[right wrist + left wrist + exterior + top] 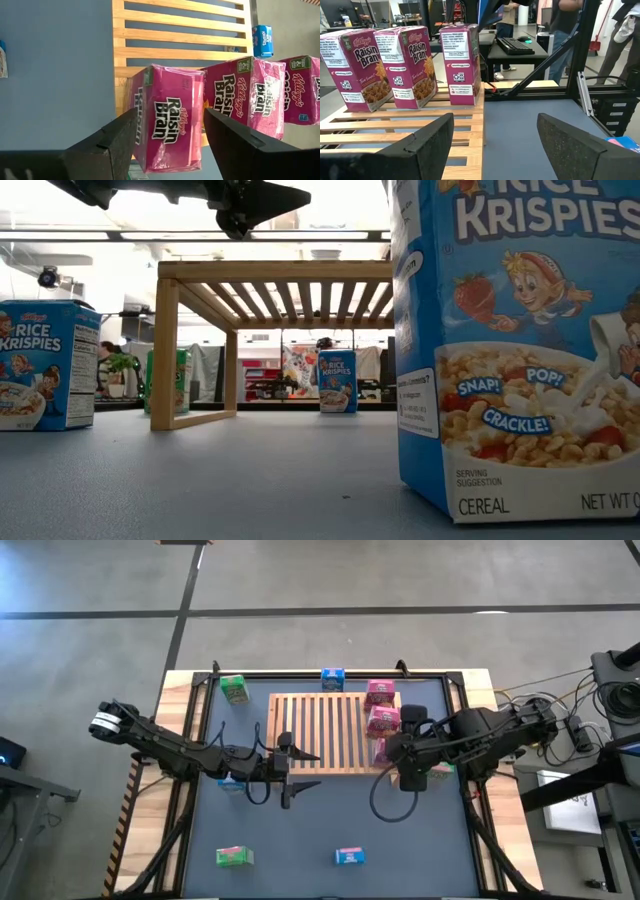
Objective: Stack cereal on shelf
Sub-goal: Put the pink cereal box on the shelf aligned with the other pink cereal boxes
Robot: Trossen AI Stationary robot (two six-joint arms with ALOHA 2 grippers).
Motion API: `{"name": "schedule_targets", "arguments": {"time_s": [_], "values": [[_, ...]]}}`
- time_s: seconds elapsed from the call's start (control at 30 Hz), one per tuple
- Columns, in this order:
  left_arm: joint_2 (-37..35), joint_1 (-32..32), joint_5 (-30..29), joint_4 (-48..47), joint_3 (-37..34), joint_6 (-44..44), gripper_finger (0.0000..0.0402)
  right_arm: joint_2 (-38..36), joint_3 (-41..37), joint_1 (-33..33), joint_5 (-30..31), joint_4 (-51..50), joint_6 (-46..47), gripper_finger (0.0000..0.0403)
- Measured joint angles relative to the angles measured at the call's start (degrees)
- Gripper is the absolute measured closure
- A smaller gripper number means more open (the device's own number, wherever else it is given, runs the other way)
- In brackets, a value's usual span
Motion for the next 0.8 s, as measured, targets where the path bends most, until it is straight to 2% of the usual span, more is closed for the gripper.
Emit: {"name": "schedule_targets", "arguments": {"time_s": [0.33,0.8], "values": [[0.0,0.0,0.0,0.0,0.0,0.0,0.0132,0.05,-1.44,-1.62,-0.24,0.67,-0.26,0.0221],[0.0,0.0,0.0,0.0,0.0,0.0,0.0132,0.11,-1.77,-1.88,-0.55,5.15,-5.95,0.0249]]}}
